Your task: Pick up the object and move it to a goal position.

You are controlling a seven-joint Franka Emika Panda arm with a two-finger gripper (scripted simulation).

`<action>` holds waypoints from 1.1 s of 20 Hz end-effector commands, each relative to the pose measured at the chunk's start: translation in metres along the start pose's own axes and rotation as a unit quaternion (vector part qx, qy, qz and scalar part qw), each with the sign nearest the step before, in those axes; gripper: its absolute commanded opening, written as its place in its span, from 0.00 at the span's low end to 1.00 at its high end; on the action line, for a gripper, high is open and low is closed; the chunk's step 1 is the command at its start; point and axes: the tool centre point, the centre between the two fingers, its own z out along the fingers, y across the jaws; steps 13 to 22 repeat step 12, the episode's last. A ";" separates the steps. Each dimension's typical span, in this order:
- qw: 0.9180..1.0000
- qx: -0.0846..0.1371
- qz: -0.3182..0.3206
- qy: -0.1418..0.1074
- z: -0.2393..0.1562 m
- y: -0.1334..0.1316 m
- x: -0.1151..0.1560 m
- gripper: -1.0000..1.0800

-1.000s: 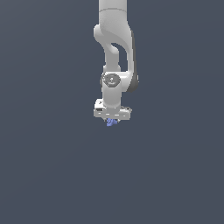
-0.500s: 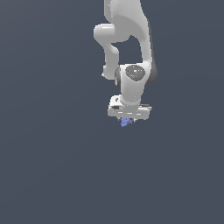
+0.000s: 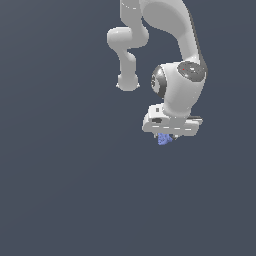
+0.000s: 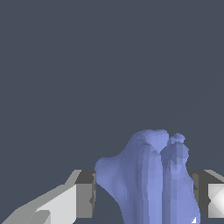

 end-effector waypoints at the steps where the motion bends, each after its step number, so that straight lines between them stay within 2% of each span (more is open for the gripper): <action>1: 1.000 0.000 0.001 0.000 -0.008 -0.013 0.005 0.00; 9: 1.000 0.000 0.001 -0.001 -0.021 -0.032 0.013 0.00; 22: 1.000 0.000 0.001 -0.001 -0.022 -0.033 0.014 0.00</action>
